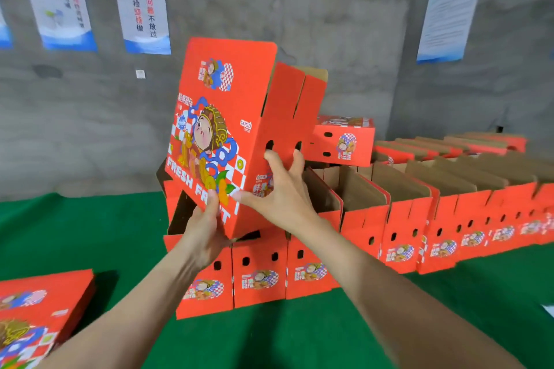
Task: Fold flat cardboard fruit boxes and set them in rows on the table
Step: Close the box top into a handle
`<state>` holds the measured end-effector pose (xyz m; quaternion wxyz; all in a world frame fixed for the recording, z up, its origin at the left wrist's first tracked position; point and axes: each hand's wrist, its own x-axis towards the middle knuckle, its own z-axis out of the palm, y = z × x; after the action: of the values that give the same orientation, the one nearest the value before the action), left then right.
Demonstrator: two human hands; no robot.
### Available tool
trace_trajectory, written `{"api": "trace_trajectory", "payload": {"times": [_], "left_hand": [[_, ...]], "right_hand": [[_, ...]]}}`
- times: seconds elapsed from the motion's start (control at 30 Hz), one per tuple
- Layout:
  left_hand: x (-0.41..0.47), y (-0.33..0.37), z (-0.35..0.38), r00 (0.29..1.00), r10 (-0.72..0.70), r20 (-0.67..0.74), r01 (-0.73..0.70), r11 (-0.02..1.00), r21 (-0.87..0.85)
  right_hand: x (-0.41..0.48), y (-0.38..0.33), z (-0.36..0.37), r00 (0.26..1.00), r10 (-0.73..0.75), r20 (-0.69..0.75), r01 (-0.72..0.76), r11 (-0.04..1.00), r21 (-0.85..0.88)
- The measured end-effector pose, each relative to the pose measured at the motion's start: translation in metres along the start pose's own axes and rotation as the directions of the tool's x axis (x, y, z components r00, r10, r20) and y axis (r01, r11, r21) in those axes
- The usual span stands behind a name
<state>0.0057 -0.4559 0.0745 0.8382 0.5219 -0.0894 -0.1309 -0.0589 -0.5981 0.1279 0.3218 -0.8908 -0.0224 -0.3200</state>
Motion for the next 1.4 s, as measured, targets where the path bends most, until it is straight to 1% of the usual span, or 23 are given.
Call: {"api": "trace_trajectory", "payload": {"times": [0.1,0.2,0.27,0.37,0.43,0.47,0.5,0.53,0.6,0.63,0.67,0.7,0.73,0.77,0.8,0.83,0.87,0.9,0.93,1.07,1.2,1.33,1.4], "left_hand": [[0.038,0.009,0.010,1.000,-0.007,0.014,0.006,0.998,0.057],[0.074,0.009,0.018,0.999,0.037,-0.030,-0.029,0.967,0.253],[0.095,0.000,0.026,0.996,0.091,0.002,-0.084,0.912,0.402],[0.128,-0.019,0.037,0.991,0.128,0.048,-0.134,0.837,0.531],[0.151,-0.031,0.041,0.984,0.159,0.085,-0.176,0.747,0.641],[0.164,-0.037,0.041,0.978,0.172,0.116,-0.203,0.674,0.710],[0.177,-0.042,0.041,0.972,0.183,0.149,-0.229,0.570,0.789],[0.188,-0.045,0.039,0.967,0.183,0.176,-0.241,0.437,0.867],[0.208,-0.052,0.034,0.976,0.137,0.171,-0.189,0.138,0.972],[0.216,-0.056,0.032,0.980,0.109,0.166,-0.168,0.011,0.986],[0.221,-0.062,0.031,0.979,0.084,0.186,-0.179,-0.082,0.980],[0.225,-0.068,0.032,0.971,0.058,0.233,-0.223,-0.136,0.965],[0.227,-0.075,0.034,0.952,0.031,0.305,-0.297,-0.147,0.943],[0.229,-0.081,0.037,0.923,0.003,0.385,-0.382,-0.114,0.917],[0.230,-0.086,0.041,0.892,-0.020,0.451,-0.452,-0.038,0.891],[0.229,-0.089,0.044,0.873,-0.030,0.487,-0.484,0.058,0.873],[0.229,-0.089,0.046,0.871,-0.026,0.490,-0.481,0.145,0.864],[0.229,-0.088,0.045,0.880,-0.017,0.475,-0.463,0.198,0.864],[0.229,-0.087,0.043,0.886,-0.002,0.463,-0.452,0.210,0.867],[0.228,-0.086,0.040,0.880,0.021,0.475,-0.470,0.187,0.863],[0.227,-0.091,0.042,0.862,0.070,0.503,-0.505,0.221,0.834],[0.229,-0.091,0.042,0.853,0.090,0.513,-0.520,0.213,0.827],[0.230,-0.091,0.042,0.849,0.095,0.520,-0.528,0.212,0.822]], "right_hand": [[0.035,0.021,0.006,0.999,-0.006,-0.043,0.007,1.000,0.014],[0.072,0.050,0.018,0.996,-0.004,-0.086,0.006,1.000,0.026],[0.101,0.072,0.025,0.993,0.032,-0.115,-0.028,0.999,0.038],[0.146,0.101,0.042,0.984,0.062,-0.168,-0.054,0.997,0.051],[0.172,0.119,0.057,0.979,0.081,-0.189,-0.074,0.996,0.044],[0.184,0.128,0.065,0.977,0.091,-0.193,-0.085,0.996,0.042],[0.195,0.137,0.071,0.976,0.098,-0.193,-0.093,0.995,0.038],[0.206,0.145,0.078,0.976,0.103,-0.189,-0.100,0.995,0.029],[0.221,0.161,0.091,0.978,0.114,-0.173,-0.119,0.993,-0.018],[0.226,0.168,0.098,0.979,0.119,-0.167,-0.129,0.990,-0.049],[0.229,0.174,0.105,0.978,0.122,-0.168,-0.137,0.988,-0.078],[0.231,0.179,0.111,0.976,0.126,-0.180,-0.145,0.985,-0.097],[0.234,0.183,0.115,0.970,0.134,-0.202,-0.157,0.982,-0.103],[0.237,0.187,0.117,0.963,0.153,-0.222,-0.178,0.979,-0.095],[0.239,0.191,0.116,0.955,0.186,-0.233,-0.208,0.975,-0.077],[0.242,0.194,0.113,0.948,0.213,-0.238,-0.234,0.970,-0.061],[0.245,0.198,0.109,0.944,0.229,-0.239,-0.249,0.967,-0.057],[0.248,0.202,0.103,0.941,0.238,-0.240,-0.259,0.964,-0.058],[0.250,0.206,0.097,0.938,0.245,-0.244,-0.267,0.962,-0.060],[0.254,0.219,0.076,0.917,0.281,-0.282,-0.310,0.948,-0.066],[0.256,0.217,0.063,0.913,0.228,-0.339,-0.278,0.955,-0.107],[0.261,0.221,0.047,0.916,0.117,-0.383,-0.224,0.942,-0.249],[0.259,0.236,0.040,0.917,0.165,-0.364,-0.285,0.908,-0.306]]}}
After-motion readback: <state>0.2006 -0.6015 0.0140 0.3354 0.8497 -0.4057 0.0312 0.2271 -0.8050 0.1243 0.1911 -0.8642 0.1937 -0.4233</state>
